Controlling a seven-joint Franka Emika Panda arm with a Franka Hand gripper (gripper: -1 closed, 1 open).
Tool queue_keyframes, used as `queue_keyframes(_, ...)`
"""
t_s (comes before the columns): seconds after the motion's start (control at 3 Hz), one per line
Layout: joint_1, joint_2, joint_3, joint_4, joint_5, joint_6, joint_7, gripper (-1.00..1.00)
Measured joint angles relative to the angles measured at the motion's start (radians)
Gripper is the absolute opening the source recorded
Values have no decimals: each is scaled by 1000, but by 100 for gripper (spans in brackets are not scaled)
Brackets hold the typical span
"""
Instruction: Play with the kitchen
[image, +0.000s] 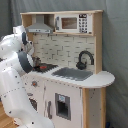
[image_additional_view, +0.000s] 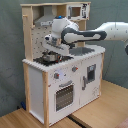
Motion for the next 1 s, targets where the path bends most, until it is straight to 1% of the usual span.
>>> queue_keyframes(0.33,-31,-10,39,46,0,-71,-22,100)
queue_keyframes(0.67,-60,-12,39,58,0,-134,-99,100)
queue_keyframes(1.0,-62,-25,40,81,0,-173,-184,100)
